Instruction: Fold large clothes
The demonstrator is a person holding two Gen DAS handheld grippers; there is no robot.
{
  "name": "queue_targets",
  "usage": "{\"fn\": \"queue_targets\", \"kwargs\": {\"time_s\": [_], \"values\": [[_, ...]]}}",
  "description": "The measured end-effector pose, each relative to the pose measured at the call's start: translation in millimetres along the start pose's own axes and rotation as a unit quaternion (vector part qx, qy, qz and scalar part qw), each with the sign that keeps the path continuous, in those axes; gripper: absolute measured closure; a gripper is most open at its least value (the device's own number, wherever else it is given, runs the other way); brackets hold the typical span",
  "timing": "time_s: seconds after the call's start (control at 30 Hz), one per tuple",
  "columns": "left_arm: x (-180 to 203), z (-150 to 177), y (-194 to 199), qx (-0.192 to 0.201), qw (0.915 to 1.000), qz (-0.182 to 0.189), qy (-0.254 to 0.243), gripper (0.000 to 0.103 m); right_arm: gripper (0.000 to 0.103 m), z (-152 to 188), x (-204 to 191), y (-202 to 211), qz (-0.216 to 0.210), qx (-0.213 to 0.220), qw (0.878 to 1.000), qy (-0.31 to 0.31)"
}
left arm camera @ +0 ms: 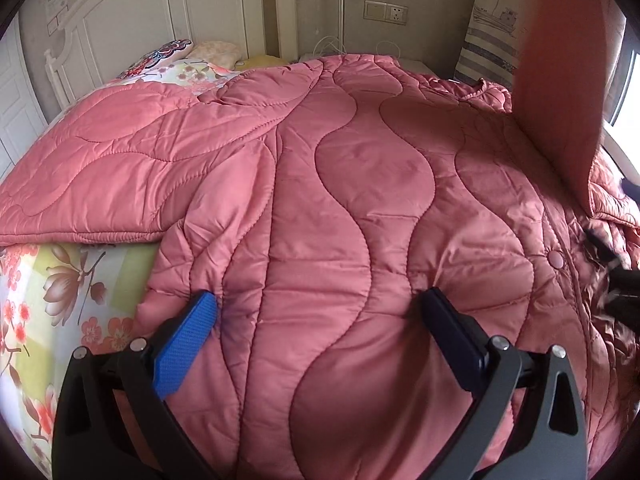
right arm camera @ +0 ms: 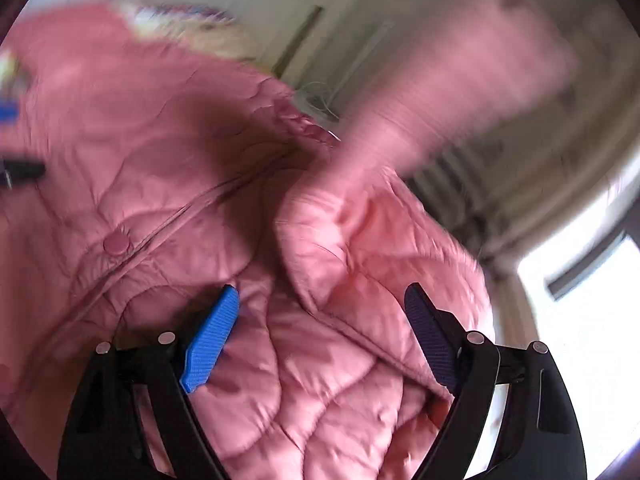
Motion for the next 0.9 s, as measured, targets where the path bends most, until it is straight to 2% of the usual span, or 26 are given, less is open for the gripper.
{"fn": "queue_targets", "kwargs": {"time_s": [0.07,0.17,0.23,0.27,0.33,0.37,0.43,0.47,0.5,0.53,0.57,0.6,0.67,0.73,0.83,0.9], "values": [[1.1,-0.2,2.1,-0.007,1.0000,0.002,0.002,0.002,0.022,11.0,35.2,14.7,-0.007,0.014,0.996,-0.083],[12.2,-14.6,17.5,-0.001,0.9958,0.080,0.044,0.002,0.022,40.8,92.1,6.1,-0.005,0.005,0.977,-0.215],[20.5,-33.1,27.7,0.022,0.9905,0.119,0.066,0.002,0.023,67.2,120.8,-14.7,-0.008,-0.025,0.955,-0.296],[27.3,-44.3,29.2,0.024,0.9866,0.143,0.074,0.002,0.023,80.0,129.4,-24.4,-0.026,-0.042,0.940,-0.338],[34.6,-63.7,21.4,0.020,0.9812,0.165,0.098,0.002,0.024,94.3,141.8,-33.8,-0.046,-0.049,0.914,-0.400],[34.4,-71.3,14.5,0.019,0.9812,0.158,0.110,0.002,0.024,101.9,145.6,-34.1,-0.046,-0.052,0.905,-0.420],[32.1,-90.1,-10.2,0.022,0.9836,0.118,0.134,0.003,0.024,108.3,147.6,-30.9,-0.050,-0.051,0.897,-0.437],[33.8,-94.6,-24.0,0.015,0.9857,0.107,0.129,0.008,0.024,110.3,150.4,-31.0,-0.050,-0.049,0.895,-0.441],[35.1,-94.1,-37.1,0.001,0.9884,0.094,0.120,0.018,0.024,111.2,151.8,-30.7,-0.048,-0.048,0.895,-0.441],[39.3,-93.4,-48.1,-0.009,0.9921,0.071,0.103,0.037,0.024,111.8,149.4,-27.2,-0.048,-0.047,0.895,-0.441],[42.4,-94.6,-43.0,0.012,0.9948,0.057,0.084,0.073,0.024,114.1,148.9,-25.2,-0.047,-0.046,0.895,-0.441],[47.8,-94.6,-36.6,0.015,0.9951,0.064,0.074,0.092,0.024,115.2,146.9,-22.1,-0.047,-0.046,0.895,-0.441],[44.1,-94.8,-16.5,0.039,0.9941,0.053,0.086,0.094,0.024,120.6,142.7,-20.2,-0.048,-0.045,0.891,-0.448],[38.1,-89.8,2.4,0.059,0.9946,0.016,0.083,0.094,0.024,120.1,138.8,-14.1,-0.051,-0.045,0.889,-0.453],[35.1,-71.5,3.2,0.035,0.9964,0.007,0.076,0.094,0.024,118.0,140.8,-17.6,-0.046,-0.047,0.890,-0.451],[35.2,-66.0,-2.3,0.040,0.9977,0.008,0.054,0.087,0.024,117.3,139.8,-15.2,-0.047,-0.047,0.890,-0.452]]}}
Point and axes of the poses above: each gripper's, at about its wrist camera, not at the fingertips, and y roughly against the way its jaws point, x to its right, z to its underside, the point moved 6 cm from there along -y, roughly the way its jaws point, and after that the axes turned 3 degrees about y, right-handed, at the moved point
